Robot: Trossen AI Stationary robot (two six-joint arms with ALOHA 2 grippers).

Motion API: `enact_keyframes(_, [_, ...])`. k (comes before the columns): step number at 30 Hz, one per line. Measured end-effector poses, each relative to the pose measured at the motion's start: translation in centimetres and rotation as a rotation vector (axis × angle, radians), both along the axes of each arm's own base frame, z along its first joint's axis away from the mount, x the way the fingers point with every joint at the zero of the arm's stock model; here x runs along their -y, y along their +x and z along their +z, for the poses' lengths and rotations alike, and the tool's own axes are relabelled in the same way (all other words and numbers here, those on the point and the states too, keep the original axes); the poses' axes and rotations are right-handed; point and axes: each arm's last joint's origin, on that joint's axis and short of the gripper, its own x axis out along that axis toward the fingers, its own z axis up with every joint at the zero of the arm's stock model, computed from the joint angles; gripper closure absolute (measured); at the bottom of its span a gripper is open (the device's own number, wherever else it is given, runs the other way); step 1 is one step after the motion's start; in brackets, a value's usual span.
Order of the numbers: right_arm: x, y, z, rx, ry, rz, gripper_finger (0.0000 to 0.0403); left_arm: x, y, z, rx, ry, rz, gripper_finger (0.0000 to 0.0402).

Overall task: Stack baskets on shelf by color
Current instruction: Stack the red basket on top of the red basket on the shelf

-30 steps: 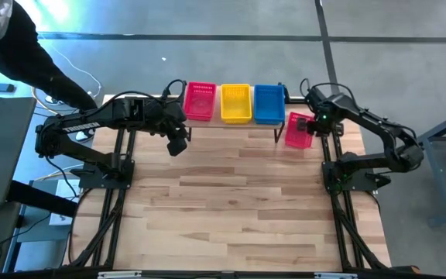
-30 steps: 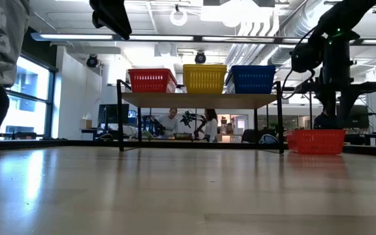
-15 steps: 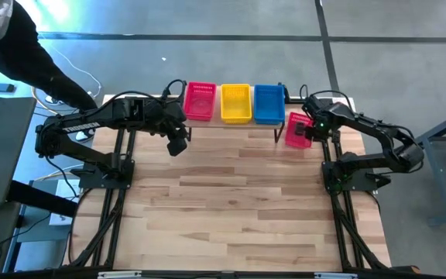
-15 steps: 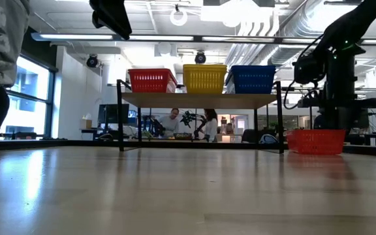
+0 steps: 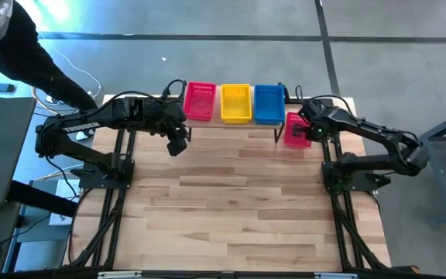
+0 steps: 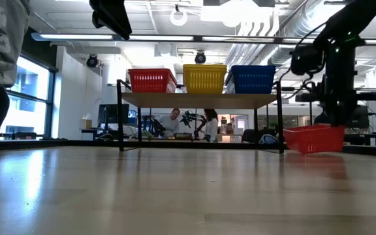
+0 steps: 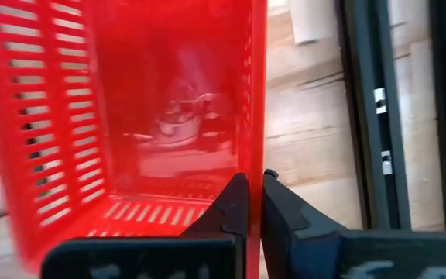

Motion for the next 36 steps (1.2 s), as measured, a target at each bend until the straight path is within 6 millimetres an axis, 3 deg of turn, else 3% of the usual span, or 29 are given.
enact_keyframes(12, [-4.0, -1.2, 4.0, 0.106, -0.19, -0.091, 0.0402, 0.0, 0.0, 0.0, -0.003, 0.004, -0.008, 0.0266])
enact_keyframes(26, [-5.4, -1.8, 14.5, 0.247, -0.578, -0.11, 0.0403, 0.1, 0.0, 0.0, -0.014, 0.021, -0.037, 0.0266])
enact_keyframes(31, [-5.7, -1.0, 17.8, 0.311, -0.671, -0.036, 0.0403, 0.4, 0.1, 0.0, -0.013, 0.025, -0.055, 0.0266])
enact_keyframes(36, [-6.1, 1.3, 19.8, 0.369, -0.707, 0.069, 0.0403, 1.2, 0.7, 0.2, 0.019, 0.038, -0.099, 0.0266])
